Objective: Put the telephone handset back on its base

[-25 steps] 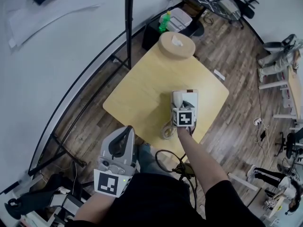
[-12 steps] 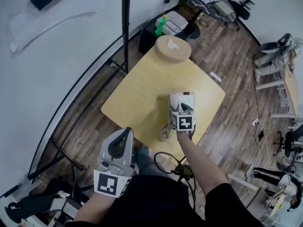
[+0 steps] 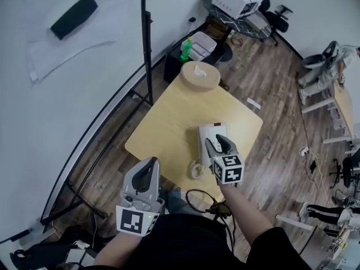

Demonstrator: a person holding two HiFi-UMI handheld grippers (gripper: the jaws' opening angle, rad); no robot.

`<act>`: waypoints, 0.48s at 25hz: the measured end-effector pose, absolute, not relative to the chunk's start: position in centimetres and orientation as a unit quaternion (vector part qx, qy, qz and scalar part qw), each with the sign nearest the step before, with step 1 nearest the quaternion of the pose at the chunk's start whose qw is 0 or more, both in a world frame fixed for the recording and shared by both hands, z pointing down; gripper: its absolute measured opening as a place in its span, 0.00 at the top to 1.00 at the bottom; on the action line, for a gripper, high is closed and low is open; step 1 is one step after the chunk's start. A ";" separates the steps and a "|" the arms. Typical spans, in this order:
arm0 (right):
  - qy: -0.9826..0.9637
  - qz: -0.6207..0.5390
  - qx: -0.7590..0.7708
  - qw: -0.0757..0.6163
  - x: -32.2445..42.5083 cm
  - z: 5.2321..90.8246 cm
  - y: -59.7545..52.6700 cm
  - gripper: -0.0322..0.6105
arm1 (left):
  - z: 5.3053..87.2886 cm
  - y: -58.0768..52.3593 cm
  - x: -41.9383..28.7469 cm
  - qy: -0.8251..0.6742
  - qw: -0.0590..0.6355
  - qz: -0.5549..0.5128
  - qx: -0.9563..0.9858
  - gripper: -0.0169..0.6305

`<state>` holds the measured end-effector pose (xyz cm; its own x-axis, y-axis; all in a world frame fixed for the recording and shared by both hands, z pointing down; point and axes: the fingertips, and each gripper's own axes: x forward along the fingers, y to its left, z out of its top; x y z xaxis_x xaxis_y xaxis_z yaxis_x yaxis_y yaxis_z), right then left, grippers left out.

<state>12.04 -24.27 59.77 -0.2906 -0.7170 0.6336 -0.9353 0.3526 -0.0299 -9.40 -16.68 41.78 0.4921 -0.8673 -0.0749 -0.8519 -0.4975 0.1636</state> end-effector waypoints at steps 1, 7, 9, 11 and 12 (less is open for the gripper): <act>-0.785 0.185 0.532 0.259 11.8 57.8 -23.8 0.70 | 41.2 -16.8 -9.3 -0.497 0.048 -0.077 0.863 0.97; -0.809 0.105 0.536 0.219 11.1 49.2 -20.7 0.89 | 37.7 -17.3 -7.5 -0.473 0.020 -0.088 0.876 0.97; -0.811 0.089 0.544 0.195 11.3 46.8 -19.9 0.91 | 36.5 -17.3 -6.7 -0.463 0.009 -0.090 0.882 0.97; -0.811 0.066 0.555 0.173 11.6 44.7 -18.7 0.92 | 35.6 -17.0 -5.9 -0.450 0.006 -0.091 0.888 0.97; -0.811 0.054 0.559 0.164 11.8 44.0 -18.1 0.93 | 35.4 -16.7 -5.3 -0.443 0.007 -0.089 0.892 0.97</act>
